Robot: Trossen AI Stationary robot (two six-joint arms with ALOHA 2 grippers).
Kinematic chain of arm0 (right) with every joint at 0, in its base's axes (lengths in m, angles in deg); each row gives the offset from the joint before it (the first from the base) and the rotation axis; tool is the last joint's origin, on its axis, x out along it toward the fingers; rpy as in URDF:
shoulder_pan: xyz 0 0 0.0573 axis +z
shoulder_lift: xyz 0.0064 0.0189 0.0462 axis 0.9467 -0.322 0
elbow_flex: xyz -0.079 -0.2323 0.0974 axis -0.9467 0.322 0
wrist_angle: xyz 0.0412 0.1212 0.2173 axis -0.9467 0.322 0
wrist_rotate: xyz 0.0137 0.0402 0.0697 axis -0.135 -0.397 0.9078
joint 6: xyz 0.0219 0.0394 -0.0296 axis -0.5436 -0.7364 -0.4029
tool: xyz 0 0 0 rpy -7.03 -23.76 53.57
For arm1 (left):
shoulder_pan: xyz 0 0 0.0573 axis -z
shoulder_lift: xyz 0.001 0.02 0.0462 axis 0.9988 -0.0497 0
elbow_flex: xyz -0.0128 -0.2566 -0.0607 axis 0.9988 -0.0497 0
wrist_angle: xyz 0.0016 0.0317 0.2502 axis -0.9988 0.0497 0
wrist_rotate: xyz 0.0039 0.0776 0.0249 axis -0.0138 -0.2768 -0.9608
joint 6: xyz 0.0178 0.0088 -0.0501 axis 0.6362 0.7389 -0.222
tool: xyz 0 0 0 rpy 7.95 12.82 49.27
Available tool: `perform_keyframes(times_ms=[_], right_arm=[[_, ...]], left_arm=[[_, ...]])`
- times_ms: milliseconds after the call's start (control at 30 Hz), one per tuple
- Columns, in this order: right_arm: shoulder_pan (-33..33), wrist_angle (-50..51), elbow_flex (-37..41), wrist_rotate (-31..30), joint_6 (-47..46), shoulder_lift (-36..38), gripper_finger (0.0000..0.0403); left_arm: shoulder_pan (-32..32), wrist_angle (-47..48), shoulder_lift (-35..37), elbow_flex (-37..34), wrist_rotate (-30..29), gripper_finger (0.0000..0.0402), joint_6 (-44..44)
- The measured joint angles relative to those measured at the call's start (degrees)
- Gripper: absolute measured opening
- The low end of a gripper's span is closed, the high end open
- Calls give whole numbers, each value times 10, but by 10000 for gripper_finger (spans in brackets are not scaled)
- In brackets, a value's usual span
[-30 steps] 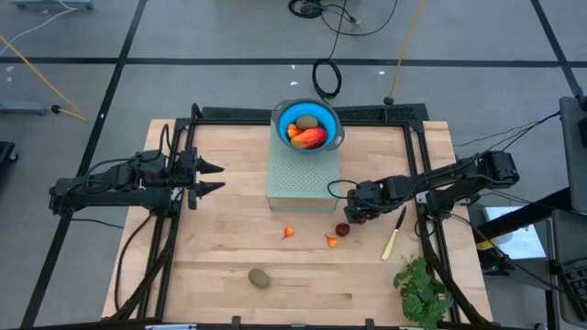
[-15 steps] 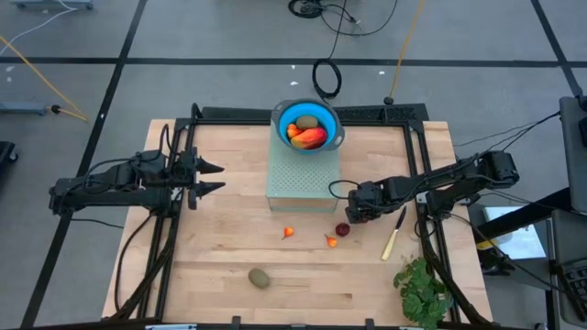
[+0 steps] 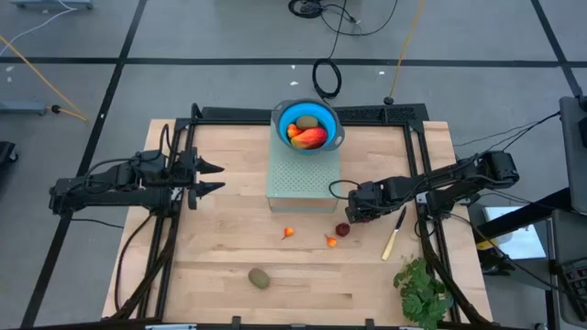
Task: Pick & Place Fruit
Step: Put the pomegranate into the blue strainer bowl on the shelf
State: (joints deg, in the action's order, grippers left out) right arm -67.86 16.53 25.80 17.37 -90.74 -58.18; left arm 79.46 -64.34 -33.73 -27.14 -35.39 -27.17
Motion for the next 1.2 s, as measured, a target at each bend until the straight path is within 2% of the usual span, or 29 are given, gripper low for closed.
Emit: perform_keyframes(times_ms=[633, 933, 1200], right_arm=[[0, -2, 0, 20, -25, 0, 214], [0, 6, -10, 23, -39, 31, 210], [0, 55, -55, 65, -44, 96, 210]], left_arm=[[0, 0, 0, 0, 0, 235, 0], [0, 1, 0, 0, 0, 234, 0], [0, 0, 0, 0, 0, 234, 3]])
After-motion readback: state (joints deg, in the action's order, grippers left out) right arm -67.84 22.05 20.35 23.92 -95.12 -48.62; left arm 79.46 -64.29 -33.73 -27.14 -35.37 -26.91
